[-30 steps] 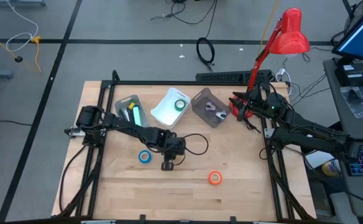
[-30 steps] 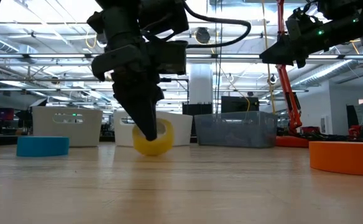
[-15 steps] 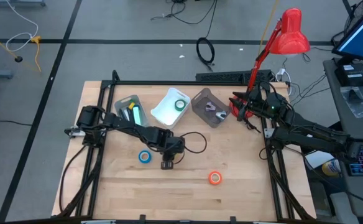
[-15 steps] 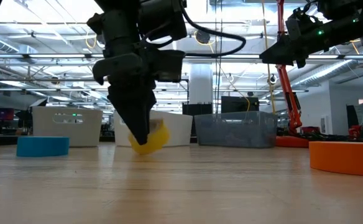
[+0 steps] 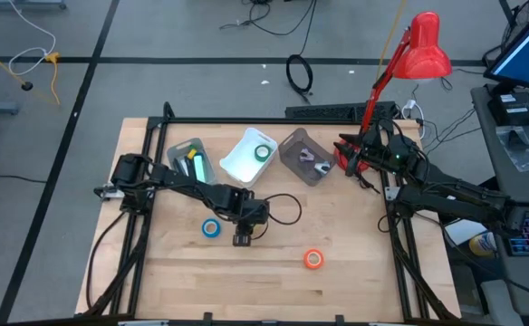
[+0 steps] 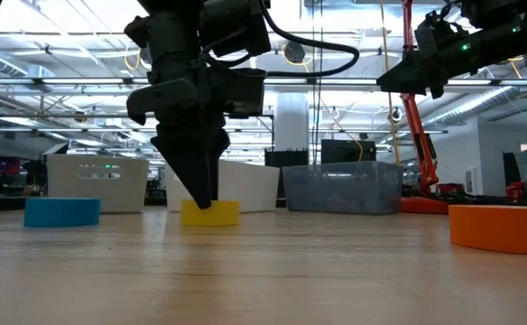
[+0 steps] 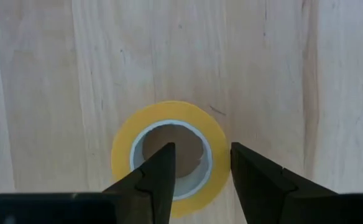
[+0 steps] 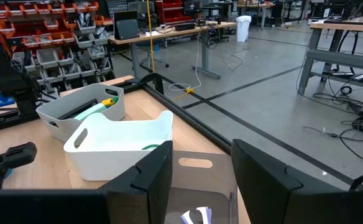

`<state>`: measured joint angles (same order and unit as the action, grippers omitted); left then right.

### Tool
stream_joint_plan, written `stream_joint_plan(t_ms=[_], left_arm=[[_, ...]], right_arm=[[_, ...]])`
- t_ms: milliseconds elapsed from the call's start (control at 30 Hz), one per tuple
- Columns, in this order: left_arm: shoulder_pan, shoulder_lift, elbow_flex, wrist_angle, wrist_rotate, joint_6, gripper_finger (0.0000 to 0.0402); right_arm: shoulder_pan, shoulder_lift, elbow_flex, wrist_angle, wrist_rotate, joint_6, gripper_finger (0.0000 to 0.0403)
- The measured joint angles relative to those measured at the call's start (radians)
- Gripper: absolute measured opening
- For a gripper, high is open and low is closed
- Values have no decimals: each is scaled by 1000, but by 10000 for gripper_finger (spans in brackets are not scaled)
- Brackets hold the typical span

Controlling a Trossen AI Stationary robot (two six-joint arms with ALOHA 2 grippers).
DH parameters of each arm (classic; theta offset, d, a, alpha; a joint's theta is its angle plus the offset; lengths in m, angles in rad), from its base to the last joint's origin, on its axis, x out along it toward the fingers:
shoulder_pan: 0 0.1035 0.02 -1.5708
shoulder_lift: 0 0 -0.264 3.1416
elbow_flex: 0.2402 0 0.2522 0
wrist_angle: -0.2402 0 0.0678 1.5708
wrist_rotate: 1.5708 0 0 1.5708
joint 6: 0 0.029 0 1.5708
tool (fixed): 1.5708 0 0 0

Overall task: Pick and place Stapler, Stapler remover, tape
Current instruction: Put the yellow tape into the white bin

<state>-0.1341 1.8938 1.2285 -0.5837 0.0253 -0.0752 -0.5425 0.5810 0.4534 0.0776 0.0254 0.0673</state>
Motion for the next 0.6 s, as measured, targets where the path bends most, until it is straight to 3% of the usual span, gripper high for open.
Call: stream_joint_plan(t_ms=[433,600], left_arm=[[3,59,5,19,71,-47,151],[2,34,1,-9,47,-61,103]], right_arm=[[0,0,0,-4,0,0,155],[0,0,0,-4,0,0,155]])
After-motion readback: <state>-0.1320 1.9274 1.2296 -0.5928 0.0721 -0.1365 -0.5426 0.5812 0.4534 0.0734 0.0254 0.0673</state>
